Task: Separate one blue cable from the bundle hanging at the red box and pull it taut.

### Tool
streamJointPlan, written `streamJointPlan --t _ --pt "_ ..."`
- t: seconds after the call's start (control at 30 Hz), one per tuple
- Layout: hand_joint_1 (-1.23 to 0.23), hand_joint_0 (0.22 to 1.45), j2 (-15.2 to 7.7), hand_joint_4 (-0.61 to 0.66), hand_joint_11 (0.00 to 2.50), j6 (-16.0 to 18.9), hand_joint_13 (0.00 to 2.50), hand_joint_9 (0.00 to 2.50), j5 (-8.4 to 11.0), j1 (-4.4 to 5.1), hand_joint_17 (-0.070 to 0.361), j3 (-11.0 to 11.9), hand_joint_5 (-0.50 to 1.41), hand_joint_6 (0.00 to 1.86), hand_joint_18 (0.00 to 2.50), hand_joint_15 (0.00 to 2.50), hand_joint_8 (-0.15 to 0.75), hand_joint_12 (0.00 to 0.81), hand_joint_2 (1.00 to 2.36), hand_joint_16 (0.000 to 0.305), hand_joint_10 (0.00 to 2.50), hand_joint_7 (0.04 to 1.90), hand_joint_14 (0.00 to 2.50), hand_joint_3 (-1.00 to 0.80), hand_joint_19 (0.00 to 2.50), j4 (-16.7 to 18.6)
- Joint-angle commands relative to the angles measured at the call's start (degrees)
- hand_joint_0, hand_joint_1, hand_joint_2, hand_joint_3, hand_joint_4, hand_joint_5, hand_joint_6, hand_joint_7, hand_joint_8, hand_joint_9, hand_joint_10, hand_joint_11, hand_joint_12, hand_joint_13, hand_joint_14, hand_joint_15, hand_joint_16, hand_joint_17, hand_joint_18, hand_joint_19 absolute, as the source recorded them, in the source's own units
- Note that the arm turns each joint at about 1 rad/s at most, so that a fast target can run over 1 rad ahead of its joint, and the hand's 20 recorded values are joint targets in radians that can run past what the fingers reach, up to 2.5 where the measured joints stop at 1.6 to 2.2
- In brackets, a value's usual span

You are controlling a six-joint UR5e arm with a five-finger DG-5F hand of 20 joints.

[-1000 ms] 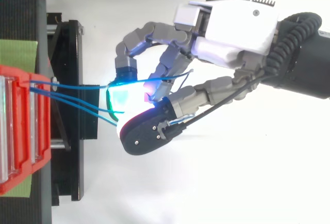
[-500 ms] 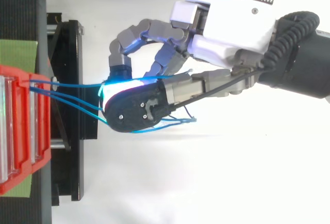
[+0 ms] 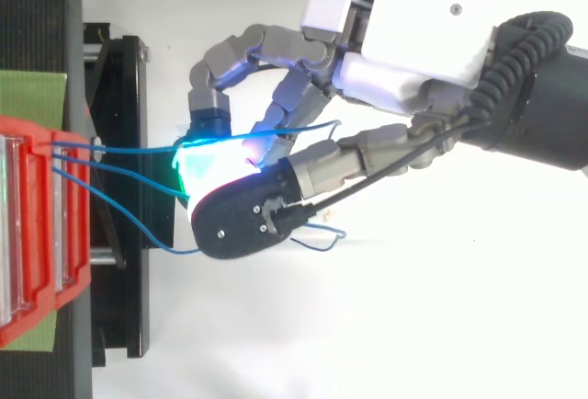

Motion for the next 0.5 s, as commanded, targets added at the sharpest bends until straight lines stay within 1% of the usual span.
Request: streamJointPlan --t 0.0,0.03,0.13,0.27,0.33,0.37,0.4,0.47 --pt "-1.02 0.67 -0.01 0.07 1.22 0.0 1.01 1.13 0.04 -0.02 0.103 0.06 -0.16 0.91 0.87 0.69 0.364 0.36 1.0 0.046 0.02 1.21 0.03 -0.5 0.57 -0.06" --pt "-1.05 0.62 -0.01 0.07 1.22 0.0 1.01 1.13 0.04 -0.02 0.104 0.06 -0.16 0.91 0.86 0.69 0.359 0.361 1.0 0.046 0.02 1.2 0.03 -0.5 0.56 -0.06" --pt "-1.07 0.57 -0.01 0.06 1.21 0.0 0.99 1.12 0.04 -0.02 0.107 -0.03 -0.16 0.91 0.85 0.7 0.361 0.366 1.0 0.048 0.02 1.17 0.02 -0.5 0.56 -0.06" --pt "-1.04 0.5 -0.01 0.08 1.2 0.0 1.01 1.13 -0.05 -0.11 0.113 0.06 -0.15 0.89 0.87 0.69 0.377 0.376 1.0 0.05 0.02 1.14 0.02 -0.5 0.57 -0.06" --pt "-0.94 0.46 -0.01 0.1 1.18 0.0 1.03 1.15 -0.05 -0.11 0.12 -0.03 -0.15 0.88 0.91 0.69 0.394 0.396 1.0 0.053 0.02 1.11 0.02 -0.5 0.58 -0.06" --pt "-0.86 0.46 -0.01 0.11 1.17 0.0 1.03 1.15 -0.05 -0.11 0.12 0.06 -0.15 0.87 0.91 0.69 0.4 0.401 1.0 0.053 0.02 1.09 0.02 -0.5 0.58 -0.06" --pt "-0.75 0.47 -0.01 0.11 1.16 0.0 1.04 1.17 -0.05 -0.11 0.121 0.06 -0.15 0.86 0.93 0.68 0.399 0.408 1.0 0.054 0.02 1.06 0.02 -0.5 0.6 -0.06" --pt "-0.61 0.5 -0.01 0.1 1.16 0.0 1.05 1.17 -0.05 -0.11 0.116 0.06 -0.15 0.84 0.93 0.69 0.397 0.405 1.0 0.052 0.02 1.05 0.02 -0.5 0.63 -0.06"
